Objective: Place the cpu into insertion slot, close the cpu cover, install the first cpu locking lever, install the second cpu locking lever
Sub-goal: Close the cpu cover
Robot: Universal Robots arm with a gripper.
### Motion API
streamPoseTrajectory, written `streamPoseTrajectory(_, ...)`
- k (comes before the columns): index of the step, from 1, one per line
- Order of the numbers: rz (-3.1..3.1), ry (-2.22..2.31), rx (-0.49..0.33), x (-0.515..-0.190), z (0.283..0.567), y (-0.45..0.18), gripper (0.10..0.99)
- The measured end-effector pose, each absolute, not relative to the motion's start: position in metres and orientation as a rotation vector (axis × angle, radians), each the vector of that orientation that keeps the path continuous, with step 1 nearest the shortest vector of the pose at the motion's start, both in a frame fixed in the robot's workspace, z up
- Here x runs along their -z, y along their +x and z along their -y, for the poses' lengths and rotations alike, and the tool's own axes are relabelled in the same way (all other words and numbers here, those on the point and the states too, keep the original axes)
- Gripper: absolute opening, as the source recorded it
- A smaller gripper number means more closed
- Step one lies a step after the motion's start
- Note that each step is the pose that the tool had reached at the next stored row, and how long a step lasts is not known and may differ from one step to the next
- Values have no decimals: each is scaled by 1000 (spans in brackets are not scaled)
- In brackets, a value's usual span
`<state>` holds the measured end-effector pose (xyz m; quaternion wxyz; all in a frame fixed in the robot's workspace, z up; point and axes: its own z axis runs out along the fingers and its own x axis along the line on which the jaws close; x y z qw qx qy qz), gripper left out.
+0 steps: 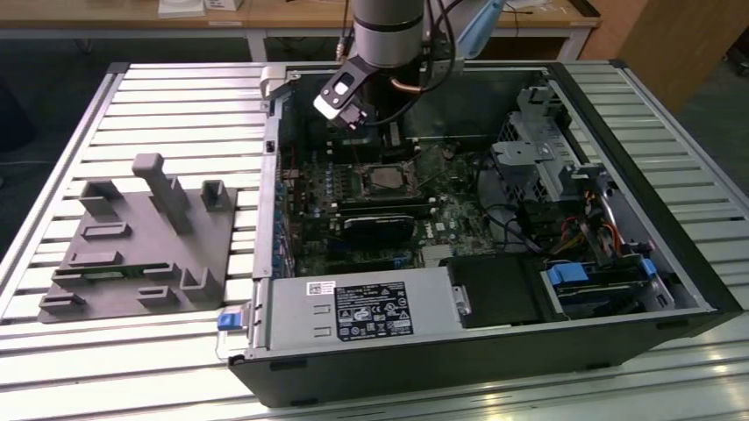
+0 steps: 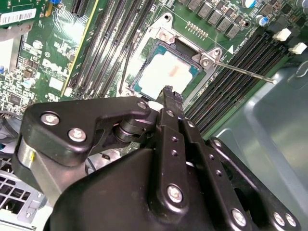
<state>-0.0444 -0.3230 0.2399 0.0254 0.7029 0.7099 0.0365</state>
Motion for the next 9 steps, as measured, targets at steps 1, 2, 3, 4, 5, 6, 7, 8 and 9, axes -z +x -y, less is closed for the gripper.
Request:
streamPoseTrajectory(1,-2195,2173,-113,-241,323,-44,106)
streamPoseTrajectory(2,-2195,2173,-113,-242,323,-44,106)
streamPoseTrajectory(3,-2195,2173,-113,-242,323,-44,106)
streamPoseTrajectory(4,-2195,2173,-113,-243,323,-44,106)
streamPoseTrajectory(5,-2195,2173,-113,-244,323,-44,106)
streamPoseTrajectory(6,-2195,2173,-113,-245,323,-44,106)
streamPoseTrajectory(7,-2195,2173,-113,-246,323,-44,106)
streamPoseTrajectory(8,-2195,2173,-113,-247,323,-44,106)
streamPoseTrajectory(9,-2195,2173,-113,-248,323,-44,106)
